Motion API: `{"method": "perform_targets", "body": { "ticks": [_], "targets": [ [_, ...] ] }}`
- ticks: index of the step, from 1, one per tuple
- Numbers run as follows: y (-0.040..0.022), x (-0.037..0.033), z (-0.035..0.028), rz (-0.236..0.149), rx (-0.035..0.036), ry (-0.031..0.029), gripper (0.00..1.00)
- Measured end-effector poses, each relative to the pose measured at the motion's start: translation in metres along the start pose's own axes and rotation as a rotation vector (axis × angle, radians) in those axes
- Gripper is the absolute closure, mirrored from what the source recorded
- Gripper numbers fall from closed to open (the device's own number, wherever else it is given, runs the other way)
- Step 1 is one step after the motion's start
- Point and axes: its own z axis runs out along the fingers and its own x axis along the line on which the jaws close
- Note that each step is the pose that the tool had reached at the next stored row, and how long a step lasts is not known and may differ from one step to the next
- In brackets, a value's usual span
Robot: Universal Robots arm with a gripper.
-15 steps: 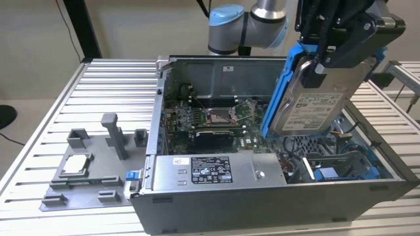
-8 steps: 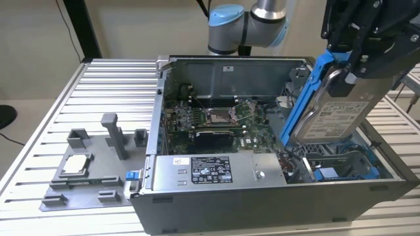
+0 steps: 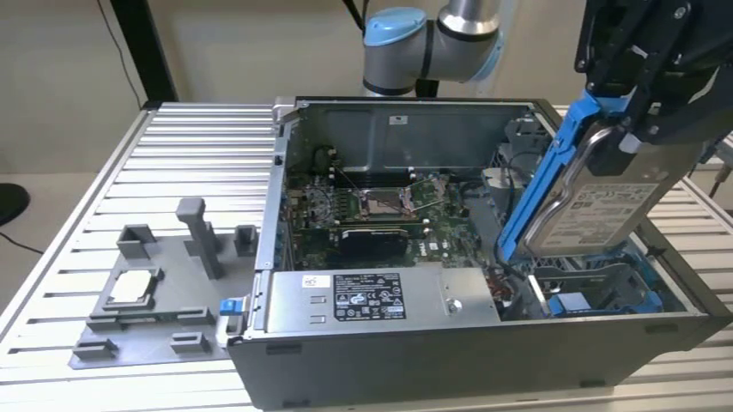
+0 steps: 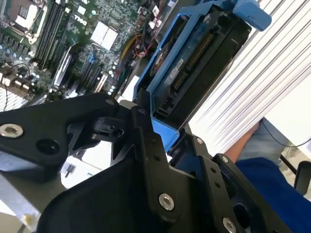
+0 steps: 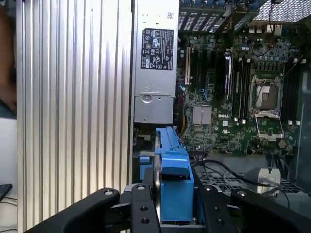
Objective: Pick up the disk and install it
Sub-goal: 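Pick up the disk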
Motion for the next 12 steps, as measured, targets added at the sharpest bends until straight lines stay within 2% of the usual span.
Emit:
{"method": "perform_targets", "body": {
  "ticks": [4,6,12],
  "targets": [
    [-0.0036,0.0103,0.0003,0.0,-0.0005,-0.0009,1.0],
    [-0.0079,0.0126,0.001,0.0,-0.0005,-0.0011,1.0],
    [-0.0326,0.0139,0.0046,0.0,-0.0005,-0.001,1.0]
  ]
}}
